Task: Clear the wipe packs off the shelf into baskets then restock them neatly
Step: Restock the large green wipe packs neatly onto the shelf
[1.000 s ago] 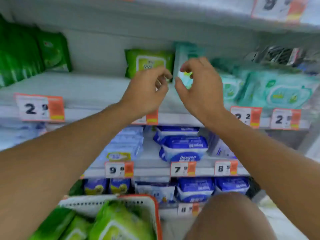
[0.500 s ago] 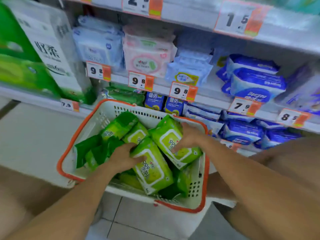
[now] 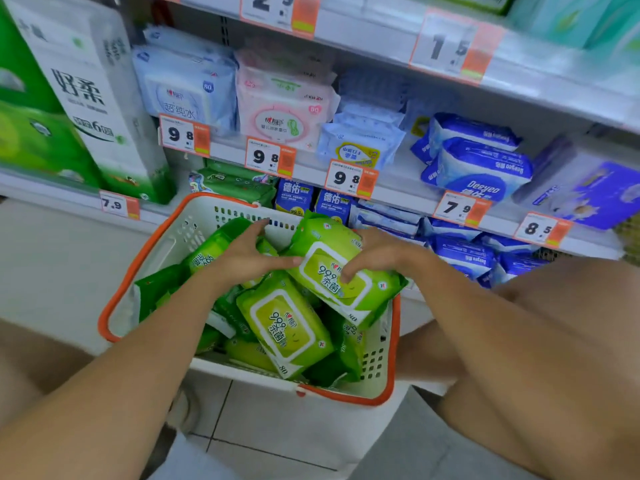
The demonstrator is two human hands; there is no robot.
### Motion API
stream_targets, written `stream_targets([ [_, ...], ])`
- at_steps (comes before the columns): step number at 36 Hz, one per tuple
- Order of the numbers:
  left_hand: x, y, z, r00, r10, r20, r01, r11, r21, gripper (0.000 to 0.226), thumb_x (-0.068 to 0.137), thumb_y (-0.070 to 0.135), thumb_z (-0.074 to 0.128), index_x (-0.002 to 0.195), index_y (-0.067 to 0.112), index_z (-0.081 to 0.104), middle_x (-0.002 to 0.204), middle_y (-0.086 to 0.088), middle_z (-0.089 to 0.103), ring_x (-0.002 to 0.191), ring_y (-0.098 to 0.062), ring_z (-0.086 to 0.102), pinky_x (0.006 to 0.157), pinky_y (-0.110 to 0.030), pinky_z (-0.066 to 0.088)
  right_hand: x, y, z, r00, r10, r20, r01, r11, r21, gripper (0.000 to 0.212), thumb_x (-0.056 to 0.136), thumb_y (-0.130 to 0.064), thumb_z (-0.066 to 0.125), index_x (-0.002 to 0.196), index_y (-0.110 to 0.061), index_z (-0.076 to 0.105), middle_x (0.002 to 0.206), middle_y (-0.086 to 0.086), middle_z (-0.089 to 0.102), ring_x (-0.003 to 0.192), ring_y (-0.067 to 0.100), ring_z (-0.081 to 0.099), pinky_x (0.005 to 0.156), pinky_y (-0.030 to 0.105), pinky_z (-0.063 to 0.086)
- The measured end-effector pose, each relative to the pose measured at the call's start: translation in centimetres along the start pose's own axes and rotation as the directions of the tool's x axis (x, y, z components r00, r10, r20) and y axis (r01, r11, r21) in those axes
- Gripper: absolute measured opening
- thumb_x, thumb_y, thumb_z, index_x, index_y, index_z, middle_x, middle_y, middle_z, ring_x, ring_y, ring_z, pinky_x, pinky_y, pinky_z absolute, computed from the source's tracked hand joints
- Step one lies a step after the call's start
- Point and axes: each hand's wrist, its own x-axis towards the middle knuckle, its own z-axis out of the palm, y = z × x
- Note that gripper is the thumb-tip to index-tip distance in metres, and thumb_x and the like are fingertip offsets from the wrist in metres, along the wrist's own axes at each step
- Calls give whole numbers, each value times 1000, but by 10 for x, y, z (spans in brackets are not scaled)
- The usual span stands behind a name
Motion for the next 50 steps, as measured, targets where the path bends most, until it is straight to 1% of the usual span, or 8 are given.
stream_targets([
  [5, -20, 67, -17, 950, 125, 285, -36, 954, -299, 108, 27, 49, 99, 125, 24, 59, 119, 0, 72, 111, -23, 68, 98, -47, 50, -66, -48, -56, 952, -243, 188, 210, 961, 180, 44, 69, -5, 85, 109, -13, 69, 105, 6, 77, 91, 24, 75, 73, 35, 62],
  [12, -43, 97, 1, 975, 152, 164, 3, 724, -690, 48, 40, 38, 94, 83, 20, 82, 97, -7, 77, 83, -24, 74, 63, -41, 62, -84, -26, -106, 957, -197, -212, 290, 623, 727, 85, 70, -82, 55, 129, -22, 65, 126, 4, 70, 112, 28, 68, 94, 47, 54],
  [19, -60, 125, -5, 991, 100, -90, -134, 777, -615, 84, 46, 43, 84, 124, 16, 66, 113, -7, 74, 94, -25, 73, 59, -39, 59, -98, -43, -68, 909, -364, -203, 383, 538, 751, 44, 80, -1, 71, 120, -16, 65, 114, 10, 74, 101, 25, 73, 78, 37, 61],
  [28, -60, 246, -36, 824, 527, -209, -566, 779, -269, 78, 40, 53, 93, 107, 21, 71, 102, 1, 77, 96, -18, 74, 86, -36, 57, -148, -66, -155, 602, -453, -657, 798, 356, 486, 82, 57, 2, 82, 131, -16, 54, 118, 12, 72, 105, 29, 71, 84, 43, 60],
  [33, -5, 366, -53, 698, 695, -173, -706, 708, -3, 41, 70, 35, 81, 108, 28, 67, 97, 14, 76, 88, -4, 72, 68, -21, 58, -140, -86, -258, 436, -384, -814, 886, 340, 314, 88, 46, -11, 90, 127, -20, 54, 111, 7, 72, 98, 23, 71, 82, 39, 60],
  [42, 143, 394, -33, 770, 631, -89, -611, 771, 180, 52, 85, 25, 77, 130, 15, 54, 113, 3, 67, 91, -7, 66, 77, -10, 52, -50, -74, -357, 479, -417, -772, 492, 856, -157, 81, 60, -12, 96, 133, -14, 61, 118, -3, 68, 103, 11, 63, 87, 18, 48],
  [46, 192, 392, -29, 826, 562, -45, -509, 778, 368, 73, 82, 58, 69, 142, 25, 46, 133, -2, 63, 121, -24, 60, 106, -41, 46, -20, -85, -361, 476, -477, -739, 186, 876, -445, 73, 58, -69, 80, 120, -31, 69, 114, -7, 73, 104, 16, 67, 86, 28, 53],
  [50, 207, 413, -20, 860, 510, 14, -450, 746, 491, 58, 98, 42, 54, 149, 22, 37, 143, 0, 52, 129, -26, 51, 112, -35, 37, -1, -97, -367, 479, -465, -744, -124, 804, -582, 77, 72, -56, 81, 138, -30, 52, 137, 2, 59, 126, 28, 55, 103, 43, 46],
])
